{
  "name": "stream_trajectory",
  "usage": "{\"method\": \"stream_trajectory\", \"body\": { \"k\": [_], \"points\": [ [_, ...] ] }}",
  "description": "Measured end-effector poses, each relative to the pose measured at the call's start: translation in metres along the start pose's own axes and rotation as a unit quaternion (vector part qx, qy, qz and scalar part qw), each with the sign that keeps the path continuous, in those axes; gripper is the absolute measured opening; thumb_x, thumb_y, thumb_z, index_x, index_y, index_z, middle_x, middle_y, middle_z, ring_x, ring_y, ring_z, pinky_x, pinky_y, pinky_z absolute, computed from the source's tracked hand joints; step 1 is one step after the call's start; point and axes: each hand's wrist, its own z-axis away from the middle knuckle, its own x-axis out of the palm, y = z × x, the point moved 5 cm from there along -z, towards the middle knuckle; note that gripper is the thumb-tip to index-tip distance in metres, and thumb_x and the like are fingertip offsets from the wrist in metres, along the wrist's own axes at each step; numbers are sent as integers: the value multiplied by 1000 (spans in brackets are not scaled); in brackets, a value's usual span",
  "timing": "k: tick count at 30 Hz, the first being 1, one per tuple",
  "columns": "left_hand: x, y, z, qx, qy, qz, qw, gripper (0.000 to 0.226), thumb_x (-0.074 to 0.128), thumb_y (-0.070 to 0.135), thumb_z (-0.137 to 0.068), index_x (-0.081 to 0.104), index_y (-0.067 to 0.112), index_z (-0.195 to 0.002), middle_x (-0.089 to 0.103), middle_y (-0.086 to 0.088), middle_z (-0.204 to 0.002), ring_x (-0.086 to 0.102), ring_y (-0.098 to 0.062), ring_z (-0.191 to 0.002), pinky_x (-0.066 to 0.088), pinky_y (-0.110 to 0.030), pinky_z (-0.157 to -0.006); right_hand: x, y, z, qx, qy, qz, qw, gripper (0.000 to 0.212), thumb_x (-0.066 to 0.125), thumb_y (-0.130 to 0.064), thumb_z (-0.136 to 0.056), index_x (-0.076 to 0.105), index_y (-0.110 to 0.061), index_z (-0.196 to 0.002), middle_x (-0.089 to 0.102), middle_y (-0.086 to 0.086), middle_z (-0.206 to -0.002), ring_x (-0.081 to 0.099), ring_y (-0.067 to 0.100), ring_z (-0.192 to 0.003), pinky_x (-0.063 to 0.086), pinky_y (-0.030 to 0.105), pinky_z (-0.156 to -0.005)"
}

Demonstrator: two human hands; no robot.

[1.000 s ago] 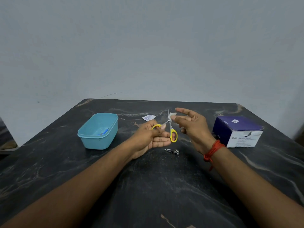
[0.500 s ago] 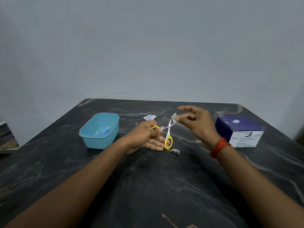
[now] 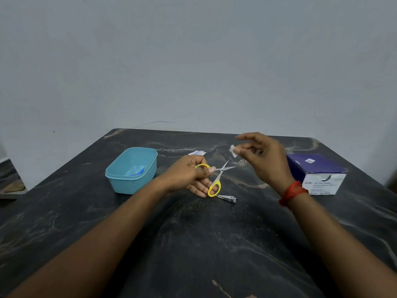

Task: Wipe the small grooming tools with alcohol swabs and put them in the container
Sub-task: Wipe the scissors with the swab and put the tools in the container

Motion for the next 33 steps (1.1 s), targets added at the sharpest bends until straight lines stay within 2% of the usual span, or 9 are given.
{"method": "stream_trajectory", "body": {
  "k": [2, 4, 10, 14, 18, 22, 24, 27, 33],
  "points": [
    [-4, 0, -1, 8, 12, -34, 999, 19, 60, 24, -99, 49, 9, -93, 74, -27, -89, 73, -37, -76, 62, -43, -67, 8, -7, 4, -69, -53, 125, 988, 26, 75, -36, -85, 69, -34, -110, 73, -18, -82, 60, 5, -82, 46, 22, -70],
    [-10, 0, -3, 21, 36, -70, 997, 20, 60, 25, -99, 51, 10, -89, 74, -25, -85, 73, -32, -68, 63, -40, -62, 16, -10, 7, -104, -90, 197, 971, 29, 72, -36, -87, 66, -38, -116, 70, -20, -85, 53, 3, -88, 46, 25, -73],
    [-21, 5, -4, 77, 134, -94, 983, 29, 68, 32, -92, 64, 3, -91, 75, -19, -75, 70, -26, -58, 57, -29, -53, 16, -8, 6, -105, -103, 202, 968, 32, 72, -33, -89, 64, -41, -119, 69, -22, -85, 48, -1, -89, 41, 20, -71],
    [-32, 7, -3, 119, 218, -63, 967, 27, 75, 36, -85, 69, 9, -85, 75, -11, -70, 76, -24, -69, 60, -36, -68, 23, -11, 9, -96, -135, 183, 969, 31, 72, -33, -88, 64, -38, -118, 68, -26, -80, 51, 1, -86, 43, 23, -72],
    [-24, 4, -7, 100, 181, -9, 978, 25, 66, 26, -94, 59, 2, -99, 75, -20, -78, 76, -33, -75, 61, -49, -75, 29, -8, 10, -69, -157, 174, 970, 29, 75, -31, -86, 66, -36, -113, 70, -24, -77, 58, 4, -84, 46, 28, -78],
    [-19, 8, -4, 94, 160, -40, 982, 13, 52, 29, -103, 50, 17, -97, 75, -21, -77, 75, -35, -68, 57, -43, -65, 15, -4, 4, -22, -112, 135, 984, 28, 78, -29, -83, 69, -32, -110, 73, -17, -79, 61, -1, -73, 40, 6, -66],
    [-18, 11, -2, 96, 143, -64, 983, 14, 48, 30, -104, 47, 17, -98, 75, -20, -76, 75, -35, -66, 55, -40, -62, 7, -3, 1, -8, -75, 96, 993, 27, 79, -26, -83, 71, -29, -109, 74, -15, -79, 63, 3, -71, 41, 4, -66],
    [-13, 12, 1, 95, 108, -100, 985, 16, 46, 33, -105, 47, 17, -102, 75, -17, -75, 74, -35, -65, 55, -43, -63, 8, -7, 3, -8, -65, 66, 996, 27, 79, -24, -83, 71, -29, -108, 74, -15, -78, 64, 4, -72, 42, 6, -67],
    [-8, 16, 6, 101, 98, -154, 978, 14, 44, 33, -105, 48, 21, -102, 75, -13, -72, 74, -31, -62, 53, -35, -57, 37, -9, 15, -51, -150, 139, 978, 33, 77, -33, -83, 66, -36, -114, 73, -19, -82, 61, 4, -86, 44, 19, -80]
  ]
}}
